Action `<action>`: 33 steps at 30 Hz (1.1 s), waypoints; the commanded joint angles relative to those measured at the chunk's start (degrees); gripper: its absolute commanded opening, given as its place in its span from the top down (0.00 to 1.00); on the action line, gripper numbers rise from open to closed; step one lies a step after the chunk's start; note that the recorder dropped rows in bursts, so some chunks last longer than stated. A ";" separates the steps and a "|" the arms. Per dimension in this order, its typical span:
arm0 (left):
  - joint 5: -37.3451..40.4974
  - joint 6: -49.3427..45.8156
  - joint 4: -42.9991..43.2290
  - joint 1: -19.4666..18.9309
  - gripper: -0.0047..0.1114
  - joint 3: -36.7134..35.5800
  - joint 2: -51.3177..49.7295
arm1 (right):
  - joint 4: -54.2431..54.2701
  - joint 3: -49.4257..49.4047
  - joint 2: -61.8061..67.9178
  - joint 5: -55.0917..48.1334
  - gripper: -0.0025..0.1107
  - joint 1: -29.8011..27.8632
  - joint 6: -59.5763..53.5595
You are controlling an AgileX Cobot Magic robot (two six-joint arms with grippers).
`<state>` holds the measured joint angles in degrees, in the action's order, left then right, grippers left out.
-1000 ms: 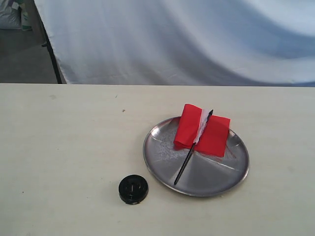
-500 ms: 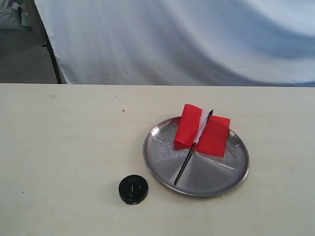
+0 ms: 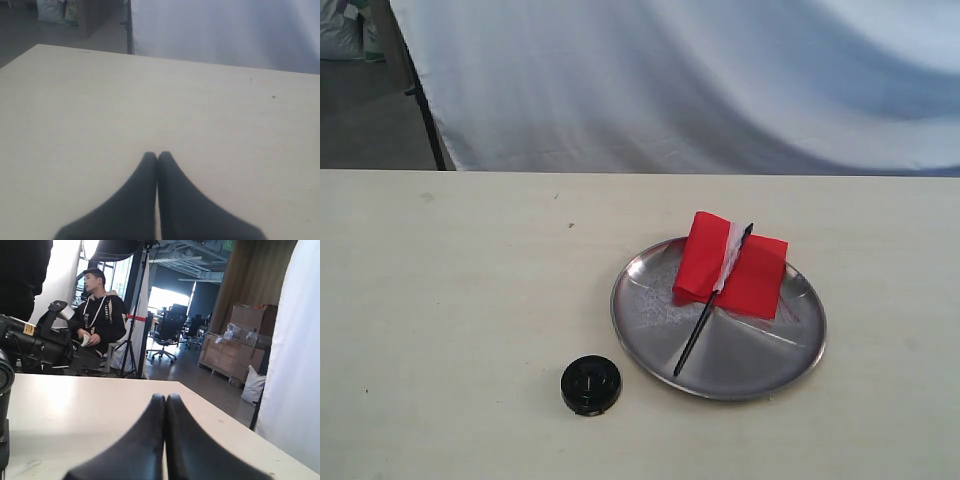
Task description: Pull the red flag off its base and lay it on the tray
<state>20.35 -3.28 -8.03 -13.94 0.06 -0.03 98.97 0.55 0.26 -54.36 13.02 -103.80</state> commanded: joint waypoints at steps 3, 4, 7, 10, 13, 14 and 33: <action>-0.16 0.26 0.46 -0.03 0.96 -0.06 0.03 | 0.97 -0.14 -0.26 0.32 0.98 -0.03 -0.51; -0.16 0.26 0.46 -0.03 0.96 -0.06 0.03 | 0.97 -0.14 -0.26 0.32 0.98 -0.03 -0.38; -0.16 0.26 0.46 -0.03 0.96 -0.06 0.03 | 0.97 -0.01 -0.26 0.32 0.98 -0.03 1.15; -0.16 0.26 0.46 -0.03 0.96 -0.06 0.03 | -9.66 1.92 -0.26 0.17 0.98 -0.03 9.32; -0.16 0.26 0.46 -0.03 0.96 -0.06 0.03 | -20.38 6.13 -0.26 0.82 0.98 -0.03 24.14; -0.16 0.26 0.46 -0.03 0.96 -0.06 0.03 | -21.95 7.69 -0.26 1.93 0.98 -0.03 27.49; -0.16 0.26 0.46 -0.03 0.96 -0.06 0.03 | -82.28 12.74 -0.26 36.71 0.98 5.74 100.54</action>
<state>20.35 -3.28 -8.03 -13.94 0.06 -0.03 25.39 13.72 0.26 -21.83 17.25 -10.06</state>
